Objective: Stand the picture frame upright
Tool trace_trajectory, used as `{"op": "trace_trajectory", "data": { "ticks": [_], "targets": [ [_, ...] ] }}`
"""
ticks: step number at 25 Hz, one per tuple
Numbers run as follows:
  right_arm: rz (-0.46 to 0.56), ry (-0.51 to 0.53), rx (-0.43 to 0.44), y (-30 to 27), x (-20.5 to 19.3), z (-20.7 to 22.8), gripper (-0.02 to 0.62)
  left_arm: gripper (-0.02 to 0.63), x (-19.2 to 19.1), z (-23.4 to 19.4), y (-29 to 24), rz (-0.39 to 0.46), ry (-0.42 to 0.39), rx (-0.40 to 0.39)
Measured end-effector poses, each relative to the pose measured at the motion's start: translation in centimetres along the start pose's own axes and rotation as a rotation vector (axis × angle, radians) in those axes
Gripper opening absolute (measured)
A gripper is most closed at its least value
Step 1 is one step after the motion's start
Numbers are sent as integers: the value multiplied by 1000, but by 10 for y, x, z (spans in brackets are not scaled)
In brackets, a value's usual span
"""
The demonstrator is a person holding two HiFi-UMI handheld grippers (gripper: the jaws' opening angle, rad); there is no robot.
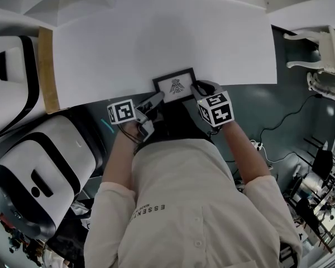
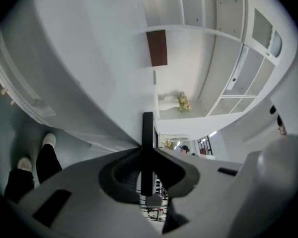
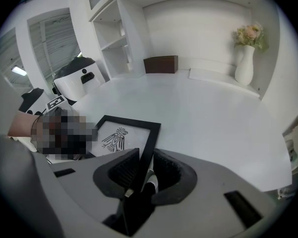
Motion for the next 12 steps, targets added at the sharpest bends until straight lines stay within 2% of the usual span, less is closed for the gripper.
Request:
{"op": "trace_trajectory", "data": {
  "ticks": [4,9,12],
  "targets": [
    [16,-26,19,-2,0,2,100,74,2,4,1,3,-9,-17],
    [51,-97,102,1,0,9,123,72,4,10,7,9,-34,-41],
    [99,-169,159,7,3,16,147,72,6,17,13,26,6,-80]
  ]
}}
Point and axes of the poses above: the fingertips, and each gripper's own axes: y backward along the fingers, z to its right, x out of its top, the point moved 7 cm from there along y, backward along the fingers, and after that the axes turned 5 degrees about z, right-handed, at the moved point
